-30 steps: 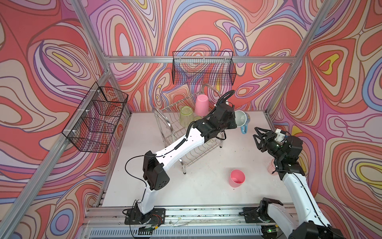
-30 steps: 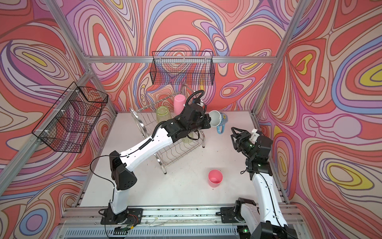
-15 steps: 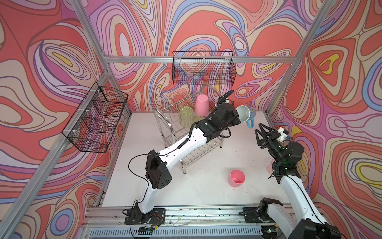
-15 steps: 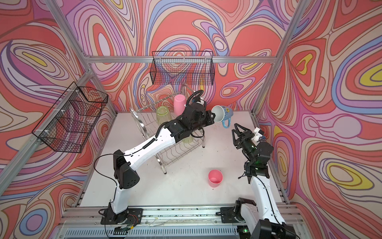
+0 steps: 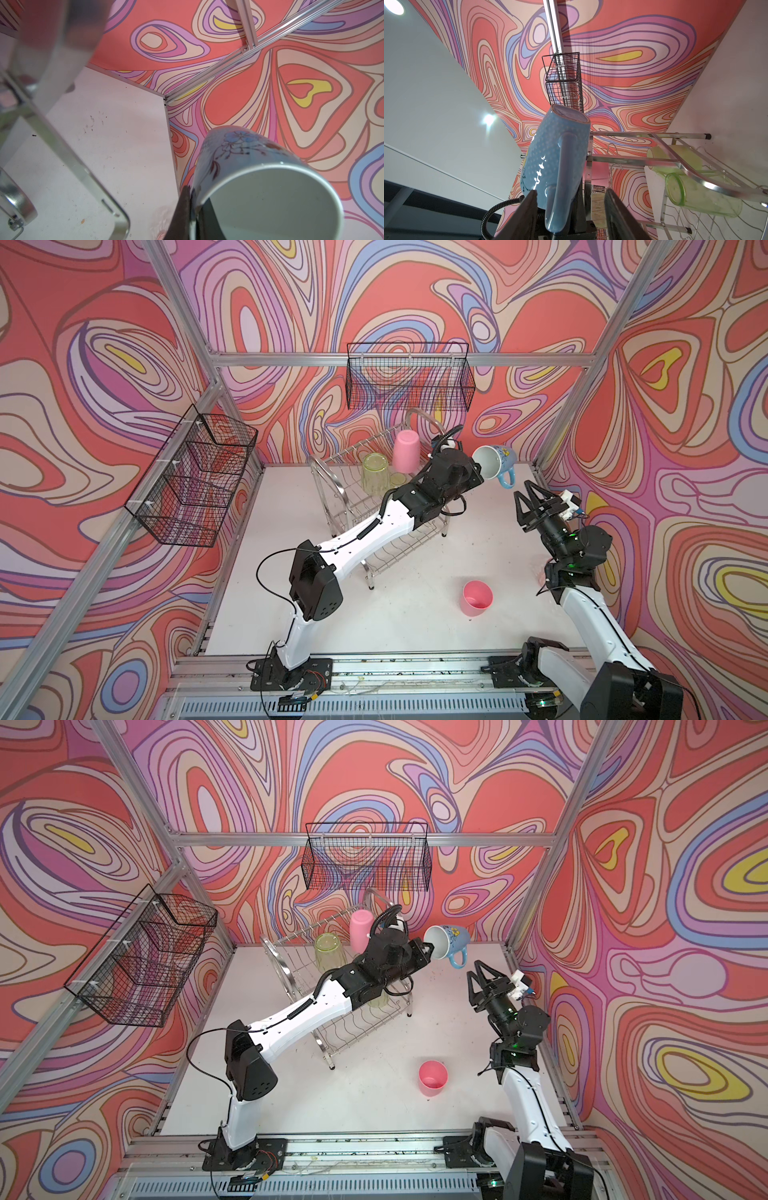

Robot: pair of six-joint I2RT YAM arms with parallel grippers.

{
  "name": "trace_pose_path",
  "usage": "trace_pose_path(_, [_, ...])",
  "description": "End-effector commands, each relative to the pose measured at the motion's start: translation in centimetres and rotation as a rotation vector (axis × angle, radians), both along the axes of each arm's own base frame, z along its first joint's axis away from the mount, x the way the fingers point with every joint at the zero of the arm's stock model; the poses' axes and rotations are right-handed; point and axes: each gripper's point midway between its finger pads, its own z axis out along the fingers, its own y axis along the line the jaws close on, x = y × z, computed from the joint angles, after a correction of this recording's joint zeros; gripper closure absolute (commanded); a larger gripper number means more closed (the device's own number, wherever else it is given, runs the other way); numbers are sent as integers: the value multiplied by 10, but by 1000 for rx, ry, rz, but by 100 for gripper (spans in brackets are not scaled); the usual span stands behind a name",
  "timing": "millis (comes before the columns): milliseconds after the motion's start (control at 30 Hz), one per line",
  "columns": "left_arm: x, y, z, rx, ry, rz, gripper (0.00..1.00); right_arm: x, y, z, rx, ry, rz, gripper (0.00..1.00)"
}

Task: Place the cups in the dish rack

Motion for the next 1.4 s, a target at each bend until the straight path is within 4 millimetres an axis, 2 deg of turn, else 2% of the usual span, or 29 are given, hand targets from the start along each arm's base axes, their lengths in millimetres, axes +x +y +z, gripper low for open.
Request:
trace_pose_path(0, [-8,-3,27,-125,11,-21,100,-1,1,15,-7,-34,12,47])
trace_pose_path(300, [-12,-2,36,-140,15,-24,100,3,4,30,-46,21,31,49])
trace_pose_path(867, [-30,-1,72,-179,7,-39,100,1,4,48,-48,68,22,52])
trace_pose_path(1367, [-36,-5,71,-201,37,-36,100,-12,10,49,-4,83,42,62])
